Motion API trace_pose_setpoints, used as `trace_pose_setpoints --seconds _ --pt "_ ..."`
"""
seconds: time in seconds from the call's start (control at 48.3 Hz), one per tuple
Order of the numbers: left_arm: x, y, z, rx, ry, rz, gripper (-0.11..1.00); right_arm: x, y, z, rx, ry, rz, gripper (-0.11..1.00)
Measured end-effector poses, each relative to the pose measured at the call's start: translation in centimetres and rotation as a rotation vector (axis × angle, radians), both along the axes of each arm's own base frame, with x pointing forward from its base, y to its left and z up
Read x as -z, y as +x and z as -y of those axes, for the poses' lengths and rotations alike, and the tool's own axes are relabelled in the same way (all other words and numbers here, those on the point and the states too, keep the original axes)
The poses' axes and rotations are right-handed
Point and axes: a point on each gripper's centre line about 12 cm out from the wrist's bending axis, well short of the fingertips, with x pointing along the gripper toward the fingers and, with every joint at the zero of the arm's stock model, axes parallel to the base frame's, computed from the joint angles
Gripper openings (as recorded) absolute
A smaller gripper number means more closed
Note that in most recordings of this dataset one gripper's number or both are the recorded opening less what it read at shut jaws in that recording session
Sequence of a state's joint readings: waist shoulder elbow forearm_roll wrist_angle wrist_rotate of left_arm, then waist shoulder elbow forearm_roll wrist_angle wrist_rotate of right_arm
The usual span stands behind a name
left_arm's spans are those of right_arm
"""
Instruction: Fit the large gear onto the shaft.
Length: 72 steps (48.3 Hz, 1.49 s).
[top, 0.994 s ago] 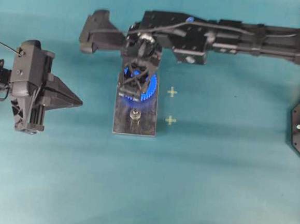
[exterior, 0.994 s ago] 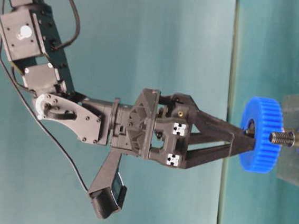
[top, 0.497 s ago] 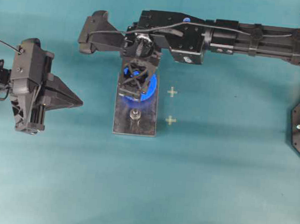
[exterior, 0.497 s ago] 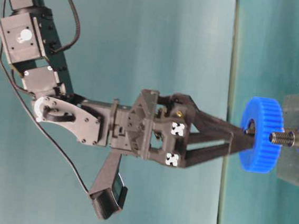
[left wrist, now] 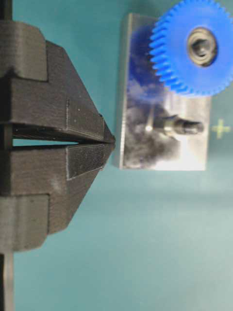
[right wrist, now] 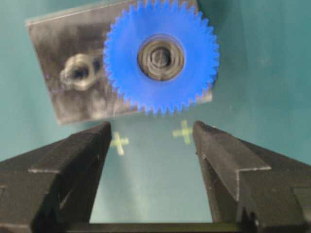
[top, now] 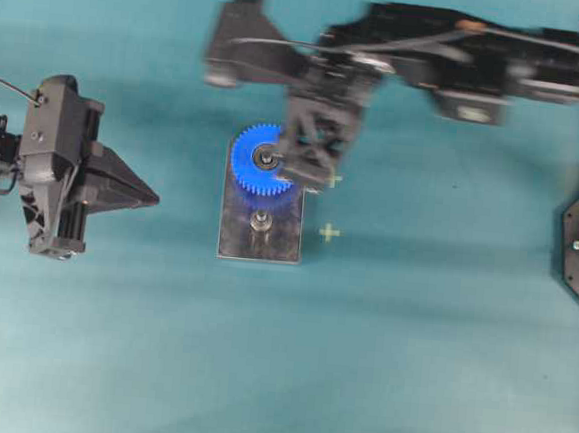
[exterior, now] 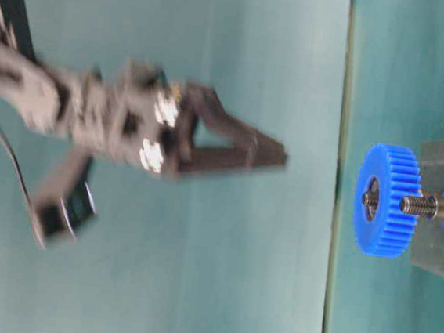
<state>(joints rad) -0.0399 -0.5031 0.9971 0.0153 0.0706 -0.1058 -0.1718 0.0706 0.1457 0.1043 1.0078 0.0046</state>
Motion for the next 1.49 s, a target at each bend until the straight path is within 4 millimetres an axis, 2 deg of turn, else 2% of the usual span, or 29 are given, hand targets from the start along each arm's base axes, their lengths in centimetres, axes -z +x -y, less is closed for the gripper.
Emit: trace_pose_setpoints --seconds 0.248,0.455,0.559,0.89,1.491 --pt "-0.5 0.0 0.0 0.002 0.002 0.065 0.00 -0.2 -4.7 -0.7 0.024 -0.035 0.172 0.67" --pt "-0.3 -0.2 0.0 0.005 0.006 0.069 0.00 1.3 -8.4 -1.5 0.030 -0.053 0.255 0.67" --pt "-0.3 -0.2 0.0 0.006 0.007 0.069 0.00 2.2 -9.4 -2.2 0.014 -0.055 0.267 0.67" --pt "-0.3 -0.2 0.0 0.005 0.006 0.074 0.00 2.3 -8.9 -3.3 -0.012 -0.069 0.376 0.67" --pt "-0.2 -0.2 0.0 0.006 0.007 0.069 0.00 2.2 -8.6 -4.9 -0.057 -0.067 0.426 0.67"
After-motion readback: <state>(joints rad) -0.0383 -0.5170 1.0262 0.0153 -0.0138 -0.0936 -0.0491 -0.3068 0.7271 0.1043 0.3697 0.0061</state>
